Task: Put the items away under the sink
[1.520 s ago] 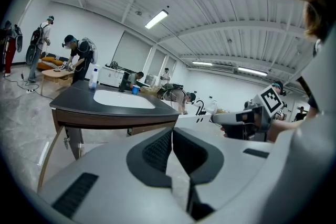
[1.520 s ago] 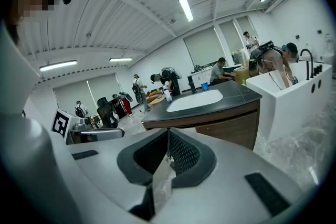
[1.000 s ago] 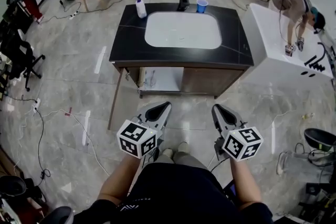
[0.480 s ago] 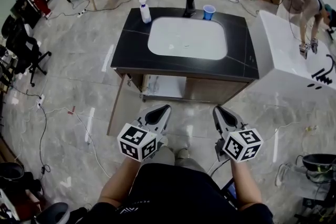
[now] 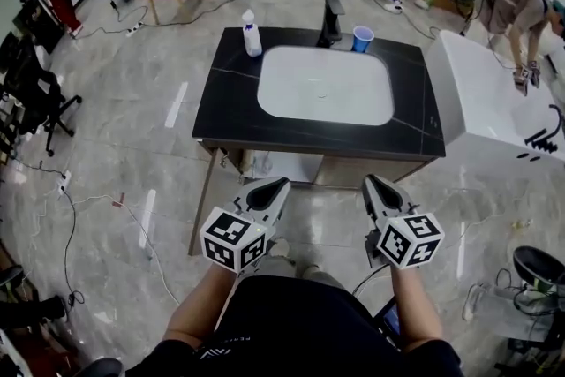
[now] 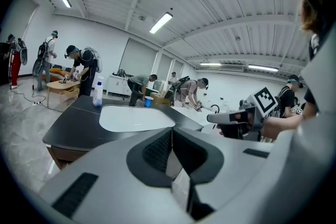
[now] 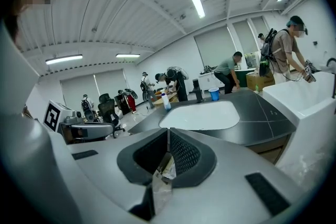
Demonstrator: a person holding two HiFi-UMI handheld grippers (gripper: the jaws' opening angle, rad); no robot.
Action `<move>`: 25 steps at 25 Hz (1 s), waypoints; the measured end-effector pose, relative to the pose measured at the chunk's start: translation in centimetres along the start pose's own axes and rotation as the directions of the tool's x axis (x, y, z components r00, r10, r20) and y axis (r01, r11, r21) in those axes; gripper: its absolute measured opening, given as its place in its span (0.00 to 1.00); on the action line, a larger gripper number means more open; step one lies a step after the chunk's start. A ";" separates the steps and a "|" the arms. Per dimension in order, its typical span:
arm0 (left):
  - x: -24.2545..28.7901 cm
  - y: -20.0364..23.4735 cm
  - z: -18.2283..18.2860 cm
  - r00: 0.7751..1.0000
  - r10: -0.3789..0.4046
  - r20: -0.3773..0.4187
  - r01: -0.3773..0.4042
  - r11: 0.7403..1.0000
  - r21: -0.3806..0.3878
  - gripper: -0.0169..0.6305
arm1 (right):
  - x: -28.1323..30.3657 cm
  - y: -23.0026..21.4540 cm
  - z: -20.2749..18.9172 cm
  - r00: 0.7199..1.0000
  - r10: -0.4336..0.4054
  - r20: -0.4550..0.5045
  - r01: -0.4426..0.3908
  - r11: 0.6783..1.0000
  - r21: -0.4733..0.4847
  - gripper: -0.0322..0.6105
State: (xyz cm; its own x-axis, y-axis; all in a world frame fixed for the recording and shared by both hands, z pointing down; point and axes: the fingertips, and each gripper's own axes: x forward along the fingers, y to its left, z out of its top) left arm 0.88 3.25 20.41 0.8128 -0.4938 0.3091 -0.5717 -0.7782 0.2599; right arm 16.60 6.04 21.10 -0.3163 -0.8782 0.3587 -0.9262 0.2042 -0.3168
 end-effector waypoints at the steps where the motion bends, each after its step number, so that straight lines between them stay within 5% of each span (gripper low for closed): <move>1: 0.1 0.5 0.1 1.000 -0.003 -0.003 0.003 1.000 0.004 0.05 | 0.6 0.2 0.2 1.000 -0.001 -0.001 0.001 1.000 -0.001 0.11; 25: 1.7 9.1 2.0 0.999 -0.040 -0.004 0.040 0.999 -0.002 0.05 | 9.7 2.2 2.2 0.999 -0.023 -0.023 0.022 1.000 -0.017 0.11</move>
State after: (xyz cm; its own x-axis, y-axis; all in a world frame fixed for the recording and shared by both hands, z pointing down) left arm -2.74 -5.45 21.43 0.8345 -0.4610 0.3018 -0.5391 -0.7964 0.2740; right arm 11.96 -2.95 21.89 -0.3000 -0.8722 0.3863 -0.9364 0.1920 -0.2937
